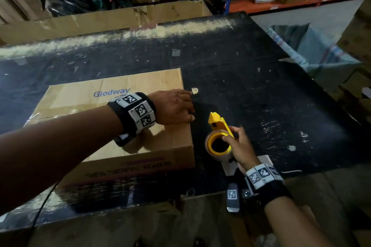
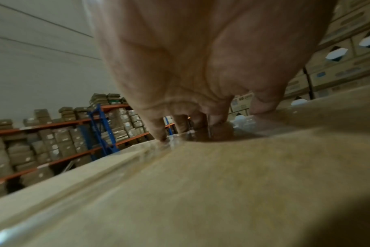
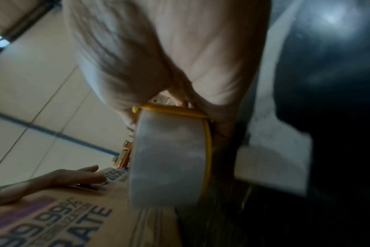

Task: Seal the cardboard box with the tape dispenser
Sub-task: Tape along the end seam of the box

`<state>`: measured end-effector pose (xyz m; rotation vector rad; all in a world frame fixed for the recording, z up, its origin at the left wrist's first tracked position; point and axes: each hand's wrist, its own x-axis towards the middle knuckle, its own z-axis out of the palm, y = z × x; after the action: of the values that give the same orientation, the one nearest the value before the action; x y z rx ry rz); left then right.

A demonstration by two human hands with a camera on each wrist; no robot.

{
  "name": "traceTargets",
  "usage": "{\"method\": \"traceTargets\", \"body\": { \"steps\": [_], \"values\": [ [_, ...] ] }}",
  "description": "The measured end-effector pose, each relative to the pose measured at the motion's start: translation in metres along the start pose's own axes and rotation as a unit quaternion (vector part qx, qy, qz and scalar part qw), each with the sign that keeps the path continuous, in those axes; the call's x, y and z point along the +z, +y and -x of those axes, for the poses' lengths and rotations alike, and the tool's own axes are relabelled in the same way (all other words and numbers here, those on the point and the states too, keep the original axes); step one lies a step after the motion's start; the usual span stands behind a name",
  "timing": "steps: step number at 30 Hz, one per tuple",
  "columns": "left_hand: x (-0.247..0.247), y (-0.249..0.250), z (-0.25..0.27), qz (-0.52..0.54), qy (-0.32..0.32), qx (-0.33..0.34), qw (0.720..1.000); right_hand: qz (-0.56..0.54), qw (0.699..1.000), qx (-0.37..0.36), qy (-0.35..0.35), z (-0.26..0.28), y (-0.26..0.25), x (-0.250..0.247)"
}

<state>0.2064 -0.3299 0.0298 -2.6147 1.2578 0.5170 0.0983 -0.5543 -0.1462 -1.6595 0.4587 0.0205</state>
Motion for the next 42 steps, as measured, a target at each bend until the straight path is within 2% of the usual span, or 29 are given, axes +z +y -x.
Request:
{"method": "traceTargets", "body": {
  "steps": [2,5,7,9,11,12,14,17,21,27,30,32,34,36,38,42],
  "values": [
    [-0.005,0.002,0.002,0.085,0.005,-0.027,0.996,-0.035,0.999,-0.028,0.031,0.01,-0.007,0.003],
    [-0.019,0.0,0.003,0.206,0.128,-0.047,0.969,-0.057,0.989,-0.122,0.061,0.031,-0.035,0.0],
    [-0.033,0.0,0.001,0.296,0.174,-0.076,0.936,-0.043,0.976,-0.197,0.081,0.046,-0.054,-0.003],
    [-0.047,0.008,-0.004,0.44,0.15,-0.105,0.879,-0.03,0.961,-0.255,0.104,0.06,-0.07,-0.003],
    [-0.059,0.018,-0.006,0.571,0.105,-0.117,0.806,-0.014,0.952,-0.28,0.121,0.069,-0.08,-0.001],
    [-0.063,0.021,-0.006,0.61,0.087,-0.116,0.779,-0.004,0.949,-0.287,0.128,0.073,-0.085,0.001],
    [-0.068,0.022,-0.004,0.644,0.069,-0.095,0.756,0.013,0.944,-0.298,0.14,0.082,-0.094,0.007],
    [-0.071,0.019,0.002,0.645,0.069,-0.057,0.759,0.036,0.936,-0.311,0.161,0.091,-0.103,0.016],
    [-0.076,0.001,0.011,0.636,0.089,-0.042,0.765,0.072,0.925,-0.328,0.177,0.103,-0.116,0.031],
    [-0.087,-0.044,0.026,0.599,0.077,0.014,0.797,0.124,0.899,-0.355,0.226,0.11,-0.146,0.074],
    [-0.092,-0.069,0.028,0.56,0.086,0.041,0.823,0.172,0.892,-0.344,0.236,0.112,-0.163,0.097],
    [-0.101,-0.093,0.026,0.521,0.111,0.04,0.845,0.217,0.885,-0.334,0.239,0.117,-0.172,0.111],
    [-0.111,-0.124,0.023,0.52,0.144,0.022,0.841,0.243,0.878,-0.325,0.253,0.126,-0.177,0.118],
    [-0.117,-0.152,0.016,0.544,0.133,0.023,0.828,0.24,0.885,-0.307,0.256,0.134,-0.183,0.125],
    [-0.114,-0.169,0.0,0.523,0.11,0.021,0.845,0.251,0.887,-0.294,0.253,0.134,-0.189,0.132],
    [-0.099,-0.182,-0.041,0.483,0.114,-0.019,0.868,0.291,0.895,-0.235,0.242,0.106,-0.207,0.151]
  ]
}}
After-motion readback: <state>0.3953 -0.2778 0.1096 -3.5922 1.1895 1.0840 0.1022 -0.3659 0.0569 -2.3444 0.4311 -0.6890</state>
